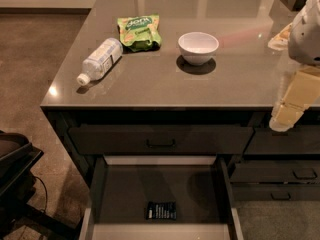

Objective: Pick rxbar blueberry from middle drawer and place on counter

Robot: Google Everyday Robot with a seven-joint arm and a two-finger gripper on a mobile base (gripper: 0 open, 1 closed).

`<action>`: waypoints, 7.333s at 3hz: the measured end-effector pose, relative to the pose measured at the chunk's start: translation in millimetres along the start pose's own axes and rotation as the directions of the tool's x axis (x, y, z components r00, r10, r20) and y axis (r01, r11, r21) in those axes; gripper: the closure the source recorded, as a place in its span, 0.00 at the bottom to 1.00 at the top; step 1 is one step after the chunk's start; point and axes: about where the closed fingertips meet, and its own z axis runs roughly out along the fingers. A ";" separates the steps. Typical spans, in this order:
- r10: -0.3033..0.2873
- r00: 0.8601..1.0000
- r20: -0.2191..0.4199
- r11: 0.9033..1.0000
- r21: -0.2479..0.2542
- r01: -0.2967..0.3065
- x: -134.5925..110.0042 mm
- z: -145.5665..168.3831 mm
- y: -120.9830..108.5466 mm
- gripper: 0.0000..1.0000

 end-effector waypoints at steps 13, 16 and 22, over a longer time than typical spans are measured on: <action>0.380 0.605 0.700 0.891 -0.100 -0.444 18.4 393.7 162.9 0.00; 0.418 0.529 0.739 0.865 -0.144 -0.481 3.8 432.6 183.2 0.00; 0.302 0.590 0.749 0.922 -0.073 -0.380 -53.4 532.1 178.5 0.00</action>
Offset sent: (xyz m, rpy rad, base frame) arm -0.0615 -0.0474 -0.1425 0.3146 -0.2821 -0.2125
